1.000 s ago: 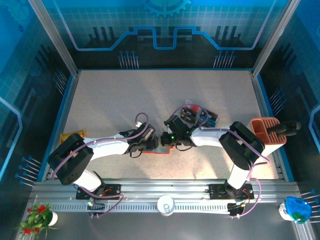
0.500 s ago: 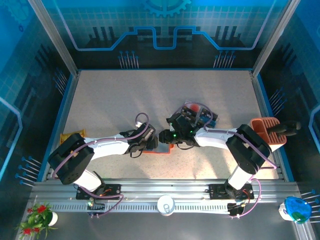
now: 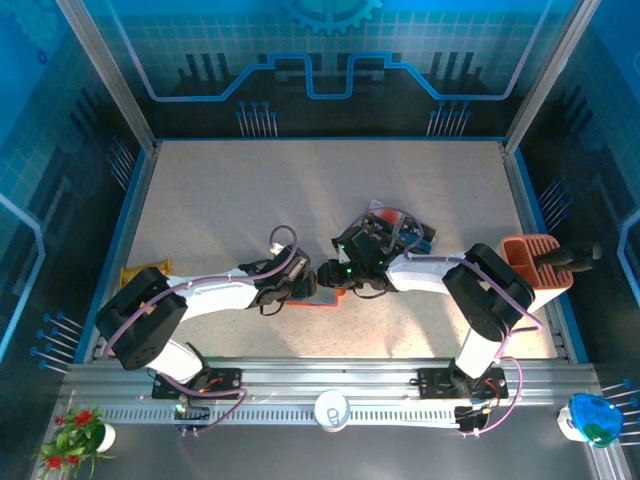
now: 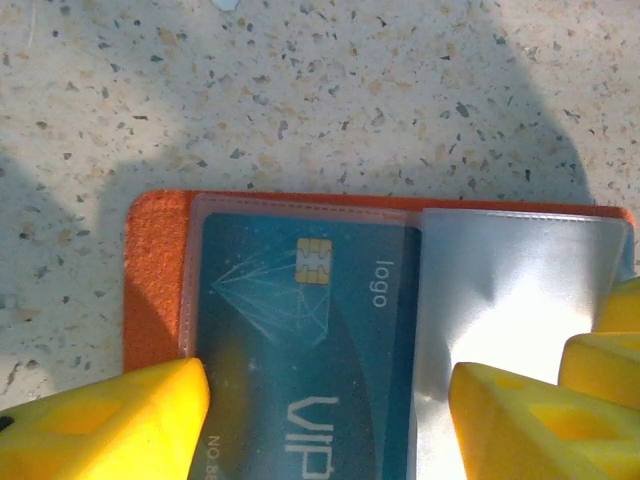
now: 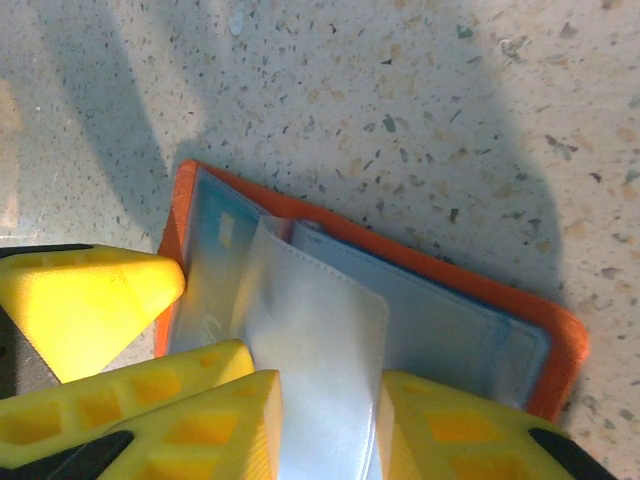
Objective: Put the credit cards into the card holder
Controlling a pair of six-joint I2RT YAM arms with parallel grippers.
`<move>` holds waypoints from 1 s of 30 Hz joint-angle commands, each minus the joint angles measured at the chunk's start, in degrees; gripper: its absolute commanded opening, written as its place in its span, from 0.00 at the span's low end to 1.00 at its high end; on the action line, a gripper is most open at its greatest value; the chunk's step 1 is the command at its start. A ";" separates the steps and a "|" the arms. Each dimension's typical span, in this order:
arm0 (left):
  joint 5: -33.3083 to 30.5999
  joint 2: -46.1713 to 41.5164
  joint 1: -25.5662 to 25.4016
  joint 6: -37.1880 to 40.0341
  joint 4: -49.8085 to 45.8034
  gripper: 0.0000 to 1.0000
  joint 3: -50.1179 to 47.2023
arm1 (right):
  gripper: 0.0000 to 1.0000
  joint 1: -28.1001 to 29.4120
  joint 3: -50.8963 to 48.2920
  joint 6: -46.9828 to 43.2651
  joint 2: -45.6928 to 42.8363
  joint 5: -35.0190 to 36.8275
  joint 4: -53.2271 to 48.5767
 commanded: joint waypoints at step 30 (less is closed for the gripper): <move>-2.07 -31.18 8.27 -3.04 -12.54 0.86 -12.49 | 0.55 5.68 13.69 4.48 6.64 -3.85 -0.11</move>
